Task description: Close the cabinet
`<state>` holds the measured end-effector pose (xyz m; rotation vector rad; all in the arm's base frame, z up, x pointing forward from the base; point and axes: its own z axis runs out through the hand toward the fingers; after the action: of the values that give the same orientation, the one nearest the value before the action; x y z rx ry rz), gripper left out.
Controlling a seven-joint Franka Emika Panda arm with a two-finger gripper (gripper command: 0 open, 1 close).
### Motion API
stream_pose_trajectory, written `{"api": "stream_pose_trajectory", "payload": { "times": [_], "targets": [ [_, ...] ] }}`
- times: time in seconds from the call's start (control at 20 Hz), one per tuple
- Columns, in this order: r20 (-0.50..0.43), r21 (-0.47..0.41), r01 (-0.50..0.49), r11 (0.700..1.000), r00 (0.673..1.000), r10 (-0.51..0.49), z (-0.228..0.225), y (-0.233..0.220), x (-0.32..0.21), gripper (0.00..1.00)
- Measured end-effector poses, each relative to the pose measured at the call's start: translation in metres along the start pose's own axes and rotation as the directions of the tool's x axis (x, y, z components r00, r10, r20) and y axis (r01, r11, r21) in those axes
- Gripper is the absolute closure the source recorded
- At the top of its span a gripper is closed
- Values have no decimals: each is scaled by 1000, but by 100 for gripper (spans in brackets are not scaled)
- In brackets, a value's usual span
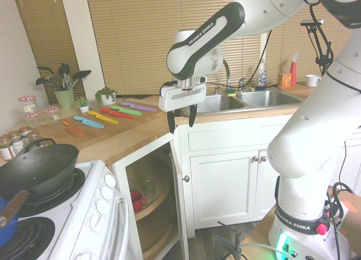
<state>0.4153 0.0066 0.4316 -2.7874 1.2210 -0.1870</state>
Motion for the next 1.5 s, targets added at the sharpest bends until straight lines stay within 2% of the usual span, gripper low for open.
{"api": "stream_pose_trajectory", "payload": {
  "times": [0.25, 0.7, 1.1, 1.4, 1.45, 1.5],
  "targets": [
    [-3, -10, -15, 1000, 1000, 15, 16, 6, 16, 0],
    [42, -62, -133, 989, 990, 136, 112, 70, 129, 0],
    [124, -124, -109, 986, 985, 124, 208, 35, 162, 0],
    [146, -145, -101, 984, 982, 122, 231, 34, 161, 0],
    [147, -146, -95, 985, 982, 117, 232, 34, 161, 100],
    [147, -146, -88, 985, 983, 110, 234, 34, 161, 100]
  ]
}}
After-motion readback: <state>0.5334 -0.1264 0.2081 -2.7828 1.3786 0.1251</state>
